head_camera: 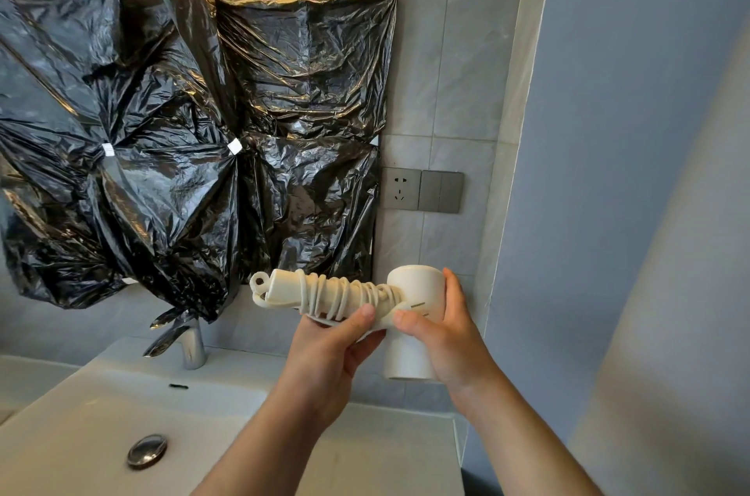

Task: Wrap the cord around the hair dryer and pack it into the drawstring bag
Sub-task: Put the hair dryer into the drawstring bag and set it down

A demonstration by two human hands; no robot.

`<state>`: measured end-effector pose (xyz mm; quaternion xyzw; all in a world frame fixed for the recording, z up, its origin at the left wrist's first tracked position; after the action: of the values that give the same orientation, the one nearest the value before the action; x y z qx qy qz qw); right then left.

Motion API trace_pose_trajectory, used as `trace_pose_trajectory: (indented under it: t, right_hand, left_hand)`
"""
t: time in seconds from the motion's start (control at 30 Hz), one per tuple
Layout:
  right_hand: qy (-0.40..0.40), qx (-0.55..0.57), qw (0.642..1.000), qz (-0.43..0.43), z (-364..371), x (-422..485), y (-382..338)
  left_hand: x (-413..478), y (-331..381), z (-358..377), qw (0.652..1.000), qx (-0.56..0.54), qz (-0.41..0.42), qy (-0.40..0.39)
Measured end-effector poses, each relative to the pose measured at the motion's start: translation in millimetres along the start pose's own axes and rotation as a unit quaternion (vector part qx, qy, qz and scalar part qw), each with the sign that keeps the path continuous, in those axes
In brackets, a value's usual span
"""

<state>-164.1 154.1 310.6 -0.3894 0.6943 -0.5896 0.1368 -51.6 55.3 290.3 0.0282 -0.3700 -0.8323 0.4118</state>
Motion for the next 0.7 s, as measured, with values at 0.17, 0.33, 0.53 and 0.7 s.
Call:
trace_pose_trajectory:
  t: [0.17,0.33,0.53,0.7]
  right_hand:
    - [-0.013,-0.024,1.000,-0.011,20.8,-3.6,0.4]
    - [-0.080,-0.006,0.997,-0.004,62.2,-16.9,14.4]
    - [-0.134,-0.015,0.991,0.022,121.9,-32.0,40.1]
    - [-0.171,-0.023,0.984,0.046,175.9,-48.5,55.1]
  left_hand:
    - [-11.2,4.1,-20.8,1.000,0.020,0.010,0.021]
    - [-41.5,37.5,-69.3,0.998,0.001,0.009,0.057]
    - [-83.3,76.9,-132.8,0.987,0.015,0.061,0.149]
    - [-114.2,94.5,-180.2,0.979,0.023,0.085,0.185]
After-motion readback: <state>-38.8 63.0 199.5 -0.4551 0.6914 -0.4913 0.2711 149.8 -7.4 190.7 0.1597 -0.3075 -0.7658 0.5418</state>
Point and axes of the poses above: each hand's wrist, its own x-axis towards the middle knuckle, its own z-axis out of the palm, y = z × x, the point moved 4 cm from there along x, towards the middle knuckle, and after that the axes turned 15 degrees about -x, right-handed, at the moved point
